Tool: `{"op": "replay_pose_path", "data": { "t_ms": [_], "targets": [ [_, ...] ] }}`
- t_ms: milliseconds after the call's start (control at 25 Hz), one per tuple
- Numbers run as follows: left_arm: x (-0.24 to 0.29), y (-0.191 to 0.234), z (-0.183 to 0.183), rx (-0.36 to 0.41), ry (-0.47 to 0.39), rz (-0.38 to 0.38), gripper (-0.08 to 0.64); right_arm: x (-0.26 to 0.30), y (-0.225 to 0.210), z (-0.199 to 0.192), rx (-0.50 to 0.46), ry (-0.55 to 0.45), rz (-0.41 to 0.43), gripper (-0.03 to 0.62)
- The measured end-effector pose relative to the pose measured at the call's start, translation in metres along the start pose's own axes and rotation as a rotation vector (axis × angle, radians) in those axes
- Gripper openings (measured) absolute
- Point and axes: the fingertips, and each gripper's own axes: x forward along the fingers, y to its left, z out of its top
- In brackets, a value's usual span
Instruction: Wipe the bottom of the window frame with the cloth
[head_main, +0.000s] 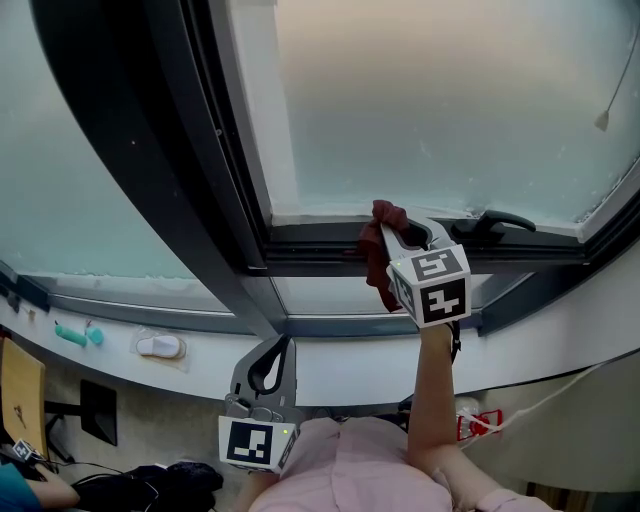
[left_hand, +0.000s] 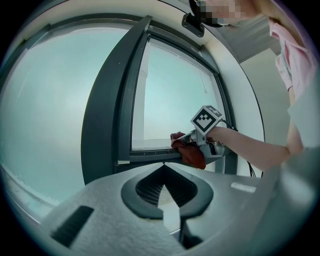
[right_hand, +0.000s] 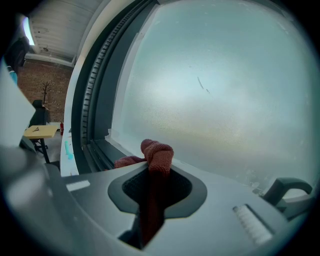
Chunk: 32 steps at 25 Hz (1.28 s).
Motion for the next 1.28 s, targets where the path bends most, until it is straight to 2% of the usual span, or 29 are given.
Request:
{"op": "replay_pose_path", "data": {
  "t_ms": [160, 520, 800, 1280],
  "targets": [
    [-0.001, 0.002, 0.000, 0.000, -0.004, 0.007, -0.005, 0.000, -0.001, -0.001, 0.002, 0.005, -0.006, 0.061],
    [0.005, -0.004, 0.002, 0.001, -0.005, -0.024, -0.005, -0.013, -0.034, -0.013, -0.001, 0.041, -0.096, 0.061],
    [0.009, -0.011, 0.002, 0.002, -0.006, -0.043, -0.005, -0.015, -0.037, -0.014, 0.001, 0.029, -0.091, 0.061],
    [0.007, -0.012, 0.002, 0.001, -0.009, -0.038, -0.005, -0.029, -0.072, -0.028, 0.060, 0.023, -0.142, 0.061]
  ]
}}
